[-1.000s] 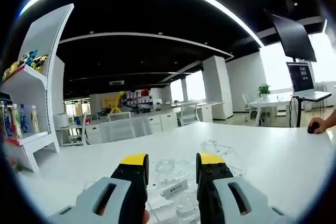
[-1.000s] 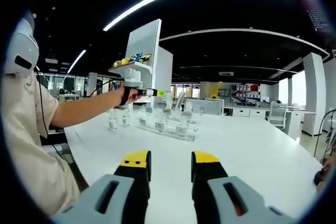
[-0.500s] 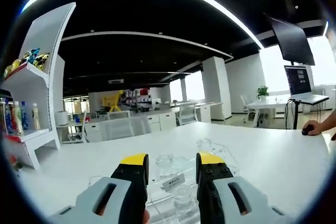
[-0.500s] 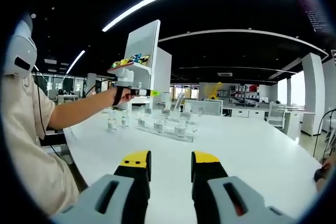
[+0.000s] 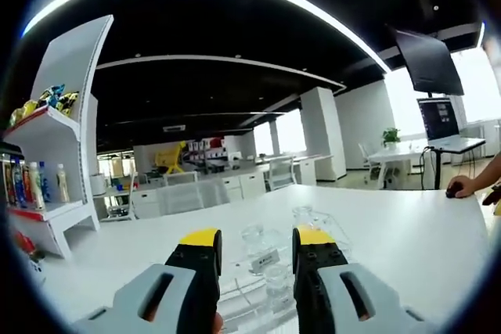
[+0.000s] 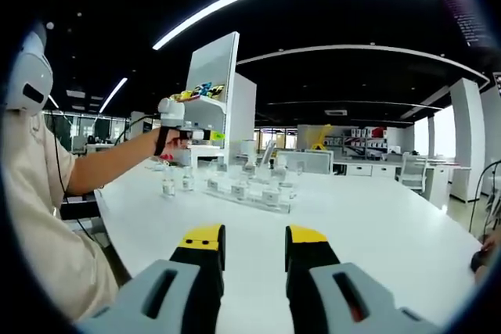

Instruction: Identify the label on the chemical reagent bottle, grasp the chemical reagent bottle, and place it in the designated position on the reagent rack

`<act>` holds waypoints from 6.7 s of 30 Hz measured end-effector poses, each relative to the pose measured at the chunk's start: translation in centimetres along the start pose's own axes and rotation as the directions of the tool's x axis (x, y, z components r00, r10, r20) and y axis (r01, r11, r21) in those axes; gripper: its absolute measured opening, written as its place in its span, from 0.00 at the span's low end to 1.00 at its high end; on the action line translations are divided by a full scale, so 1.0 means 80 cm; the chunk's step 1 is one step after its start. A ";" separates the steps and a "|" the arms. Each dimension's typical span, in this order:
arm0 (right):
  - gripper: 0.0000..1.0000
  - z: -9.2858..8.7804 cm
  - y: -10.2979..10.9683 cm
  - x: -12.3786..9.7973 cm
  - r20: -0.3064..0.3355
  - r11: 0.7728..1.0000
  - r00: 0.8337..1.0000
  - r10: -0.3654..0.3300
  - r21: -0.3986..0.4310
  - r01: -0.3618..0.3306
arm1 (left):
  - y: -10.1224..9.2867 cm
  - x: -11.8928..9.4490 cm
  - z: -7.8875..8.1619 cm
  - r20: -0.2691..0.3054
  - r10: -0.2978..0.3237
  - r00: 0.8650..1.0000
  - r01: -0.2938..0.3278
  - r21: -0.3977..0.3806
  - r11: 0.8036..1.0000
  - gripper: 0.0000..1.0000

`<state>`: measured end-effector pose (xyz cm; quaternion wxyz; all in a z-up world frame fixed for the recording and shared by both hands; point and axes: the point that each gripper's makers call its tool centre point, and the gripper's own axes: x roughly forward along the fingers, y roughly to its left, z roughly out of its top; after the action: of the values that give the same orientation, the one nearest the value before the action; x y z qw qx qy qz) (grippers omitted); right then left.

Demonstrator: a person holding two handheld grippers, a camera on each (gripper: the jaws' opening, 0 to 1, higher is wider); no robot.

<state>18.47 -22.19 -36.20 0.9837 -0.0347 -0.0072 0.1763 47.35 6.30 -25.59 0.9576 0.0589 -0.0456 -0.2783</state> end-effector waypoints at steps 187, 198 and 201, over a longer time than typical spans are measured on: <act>0.30 -0.012 0.000 -0.031 -0.032 0.997 0.998 -0.053 -0.055 0.051 | 0.096 -0.348 -0.057 -0.004 0.241 0.971 -0.241 -0.053 0.969 0.37; 0.30 -0.010 0.000 -0.030 -0.037 0.997 0.998 -0.055 -0.063 0.053 | 0.090 -0.336 -0.078 -0.036 0.217 0.976 -0.219 -0.069 0.973 0.37; 0.30 -0.008 0.000 -0.030 -0.033 0.997 0.998 -0.054 -0.062 0.052 | 0.091 -0.336 -0.082 -0.044 0.214 0.976 -0.217 -0.069 0.974 0.37</act>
<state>16.23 -23.07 -36.88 0.9865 -0.0676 0.0036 0.1491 29.36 27.48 -32.52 0.9843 0.0236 -0.0242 -0.1732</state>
